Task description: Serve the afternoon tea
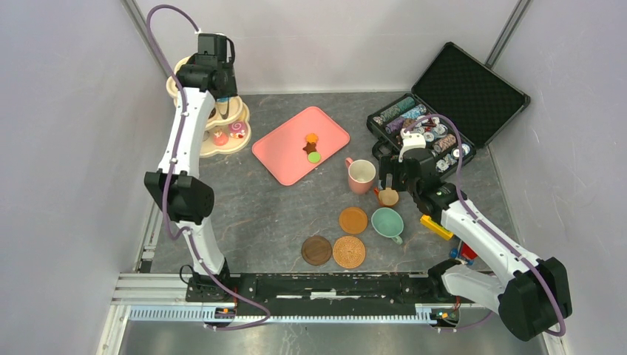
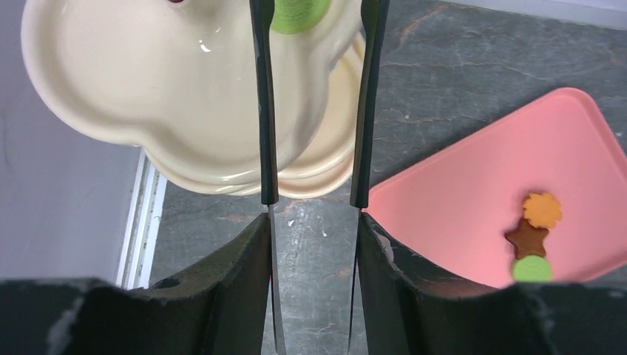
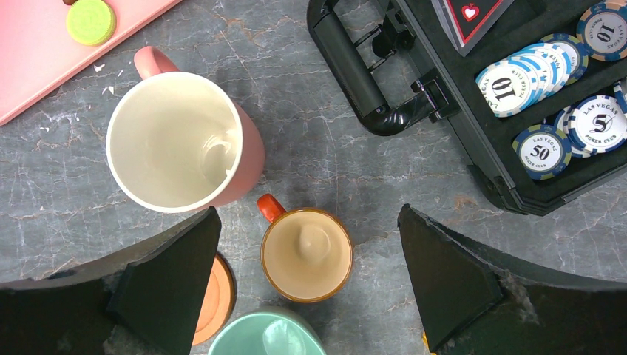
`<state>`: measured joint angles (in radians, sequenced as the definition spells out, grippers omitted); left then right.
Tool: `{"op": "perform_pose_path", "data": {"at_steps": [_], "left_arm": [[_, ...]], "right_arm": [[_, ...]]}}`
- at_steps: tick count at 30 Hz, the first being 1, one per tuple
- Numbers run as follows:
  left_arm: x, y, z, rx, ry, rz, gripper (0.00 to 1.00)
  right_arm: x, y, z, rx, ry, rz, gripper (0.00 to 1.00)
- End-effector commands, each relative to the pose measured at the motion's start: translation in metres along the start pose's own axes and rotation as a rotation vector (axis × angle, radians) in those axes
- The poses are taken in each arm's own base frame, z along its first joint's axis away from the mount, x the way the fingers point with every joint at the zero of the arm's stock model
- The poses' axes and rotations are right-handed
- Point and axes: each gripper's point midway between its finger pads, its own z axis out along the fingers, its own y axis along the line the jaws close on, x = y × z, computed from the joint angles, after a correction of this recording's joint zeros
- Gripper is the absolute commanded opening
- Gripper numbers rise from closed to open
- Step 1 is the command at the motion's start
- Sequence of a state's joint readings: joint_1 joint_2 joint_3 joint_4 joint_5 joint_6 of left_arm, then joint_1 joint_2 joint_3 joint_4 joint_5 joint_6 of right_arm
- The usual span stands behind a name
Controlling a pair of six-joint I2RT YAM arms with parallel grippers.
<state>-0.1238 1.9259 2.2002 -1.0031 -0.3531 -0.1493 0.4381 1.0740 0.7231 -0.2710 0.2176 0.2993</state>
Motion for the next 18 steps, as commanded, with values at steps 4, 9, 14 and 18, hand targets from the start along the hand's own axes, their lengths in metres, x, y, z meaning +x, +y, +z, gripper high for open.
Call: {"op": "perform_pose_path", "data": {"at_steps": [4,9,14,18], "left_arm": [[-0.026,-0.026,-0.080,0.257,-0.124,-0.046,0.48],[0.003,-0.059,-0.108,0.401,-0.086,-0.002,0.48],[0.045,-0.094,-0.127,0.501,-0.015,0.047,0.50],[0.084,-0.131,-0.128,0.558,0.067,0.083,0.51]], "right_arm": [[-0.027,0.007,-0.009,-0.025,-0.074,0.021,0.98],[-0.029,0.007,-0.011,-0.028,-0.082,0.020,0.98],[-0.027,0.006,-0.012,-0.029,-0.089,0.017,0.98],[-0.025,0.006,-0.013,-0.033,-0.090,0.018,0.98]]}}
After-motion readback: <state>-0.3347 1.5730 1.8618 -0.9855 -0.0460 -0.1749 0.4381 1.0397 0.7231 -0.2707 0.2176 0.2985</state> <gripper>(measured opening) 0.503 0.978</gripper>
